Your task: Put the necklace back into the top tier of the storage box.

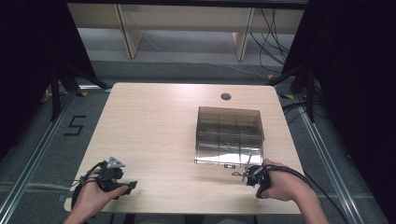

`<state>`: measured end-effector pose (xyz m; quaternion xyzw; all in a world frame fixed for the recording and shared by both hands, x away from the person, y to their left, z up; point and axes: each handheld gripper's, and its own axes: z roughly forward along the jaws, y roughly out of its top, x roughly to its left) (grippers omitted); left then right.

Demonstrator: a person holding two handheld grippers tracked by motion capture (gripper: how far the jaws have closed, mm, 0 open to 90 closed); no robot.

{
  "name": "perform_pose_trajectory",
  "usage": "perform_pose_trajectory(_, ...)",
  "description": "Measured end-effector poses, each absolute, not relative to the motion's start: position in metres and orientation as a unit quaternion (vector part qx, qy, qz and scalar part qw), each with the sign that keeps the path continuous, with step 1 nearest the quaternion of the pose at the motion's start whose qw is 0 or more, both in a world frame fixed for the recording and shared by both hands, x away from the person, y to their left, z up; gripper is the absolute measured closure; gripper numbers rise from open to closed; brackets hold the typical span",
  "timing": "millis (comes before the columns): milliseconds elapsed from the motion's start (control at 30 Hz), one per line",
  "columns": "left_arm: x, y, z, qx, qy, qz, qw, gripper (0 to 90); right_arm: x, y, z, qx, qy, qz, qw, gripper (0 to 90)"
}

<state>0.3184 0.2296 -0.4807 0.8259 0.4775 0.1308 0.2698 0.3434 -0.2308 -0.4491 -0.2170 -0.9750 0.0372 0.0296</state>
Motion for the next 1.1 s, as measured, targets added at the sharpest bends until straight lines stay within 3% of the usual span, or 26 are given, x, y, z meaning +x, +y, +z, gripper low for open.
perform_pose_trajectory(1100,0.318,0.23,-0.48,0.826,0.477,0.128,0.273,34.0,0.353,-0.235,-0.392,-0.242,-0.97,0.023,0.026,87.0)
